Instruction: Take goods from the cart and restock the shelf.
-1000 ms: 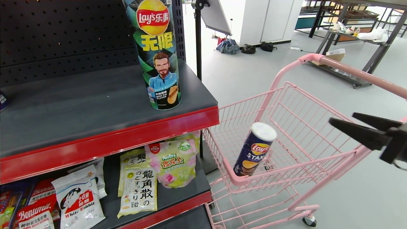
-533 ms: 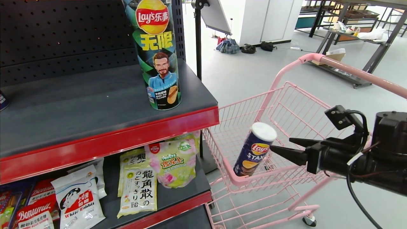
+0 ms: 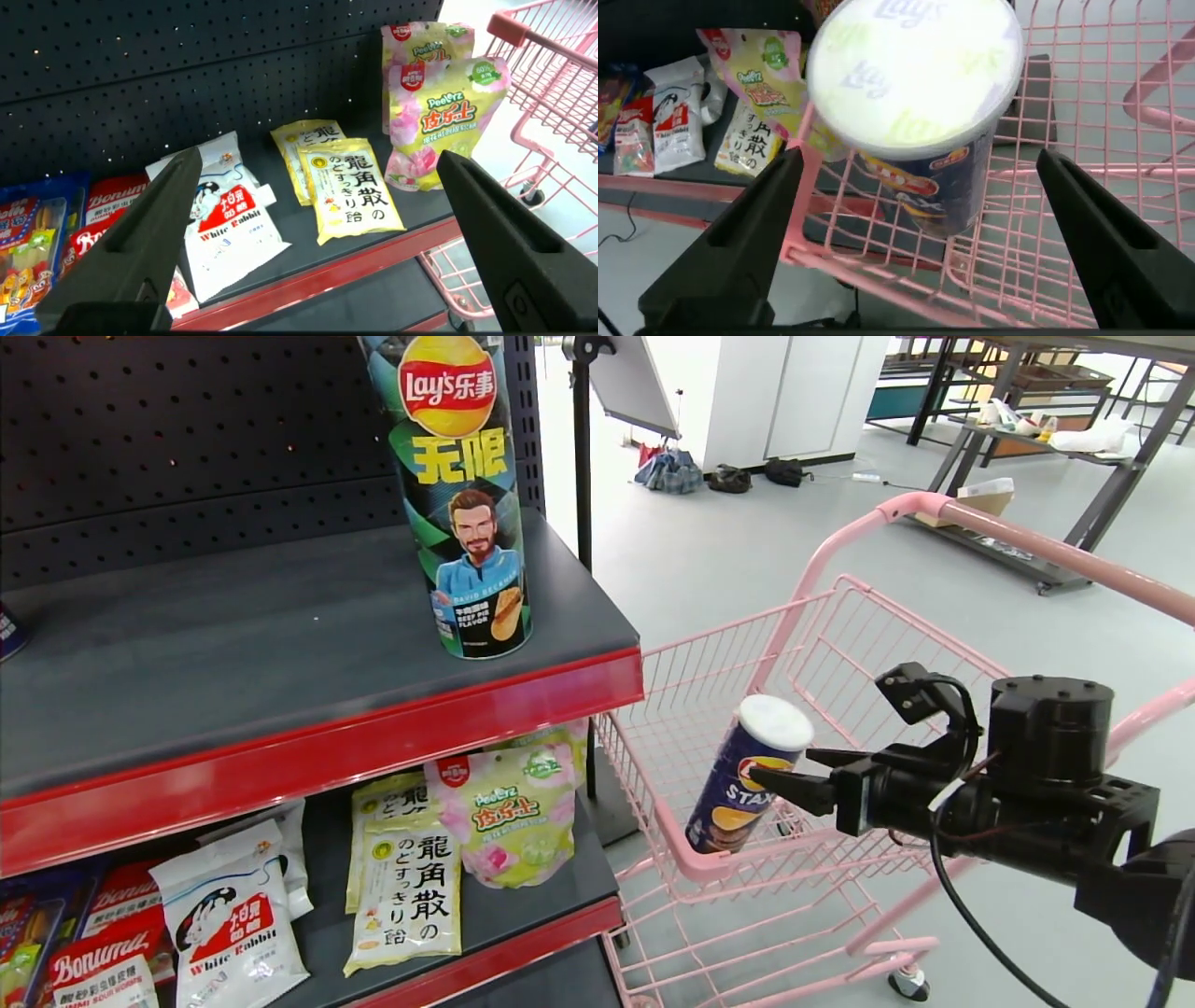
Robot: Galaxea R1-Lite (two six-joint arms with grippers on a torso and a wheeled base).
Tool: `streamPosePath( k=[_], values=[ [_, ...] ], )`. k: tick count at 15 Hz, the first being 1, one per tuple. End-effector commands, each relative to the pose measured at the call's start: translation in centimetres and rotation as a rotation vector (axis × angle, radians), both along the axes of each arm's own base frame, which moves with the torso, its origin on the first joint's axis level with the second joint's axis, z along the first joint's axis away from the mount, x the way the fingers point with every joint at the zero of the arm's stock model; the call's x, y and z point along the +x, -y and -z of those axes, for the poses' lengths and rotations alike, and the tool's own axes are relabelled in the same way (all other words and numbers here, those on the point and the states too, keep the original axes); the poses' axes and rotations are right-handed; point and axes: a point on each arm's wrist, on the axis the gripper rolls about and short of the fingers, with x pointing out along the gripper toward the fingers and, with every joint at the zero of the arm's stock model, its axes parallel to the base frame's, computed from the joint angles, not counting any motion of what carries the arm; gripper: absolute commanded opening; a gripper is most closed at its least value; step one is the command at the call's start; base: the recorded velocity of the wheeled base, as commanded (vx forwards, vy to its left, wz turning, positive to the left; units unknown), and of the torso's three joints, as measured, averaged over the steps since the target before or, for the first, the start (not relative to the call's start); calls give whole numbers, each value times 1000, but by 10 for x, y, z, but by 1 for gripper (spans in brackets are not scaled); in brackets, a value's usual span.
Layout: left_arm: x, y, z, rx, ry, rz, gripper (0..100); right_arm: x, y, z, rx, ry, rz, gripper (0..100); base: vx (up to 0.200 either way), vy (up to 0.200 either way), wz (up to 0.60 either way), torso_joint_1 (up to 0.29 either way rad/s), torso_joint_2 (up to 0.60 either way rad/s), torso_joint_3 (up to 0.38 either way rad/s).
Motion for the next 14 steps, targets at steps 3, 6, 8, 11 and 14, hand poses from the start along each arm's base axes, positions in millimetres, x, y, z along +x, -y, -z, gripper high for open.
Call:
streamPosePath(
  k=[3,6,8,11,14],
  values=[
    [0,0,0,0,-1,-1,100,27,-8,26,-6,-10,6,100,0,0,0,0,0,0],
    [0,0,0,2,1,-1,100,43,-14,29,1,2,4,100,0,0,0,0,0,0],
    [0,0,0,2,1,0,100,48,-15,30,1,5,2,100,0,0,0,0,0,0],
    [0,0,0,2,1,0,100,50,-18,33,5,1,-4,100,0,0,0,0,0,0],
    [0,0,0,3,1,-1,100,54,-20,33,13,9,-2,0,0,0,0,0,0,0]
  ],
)
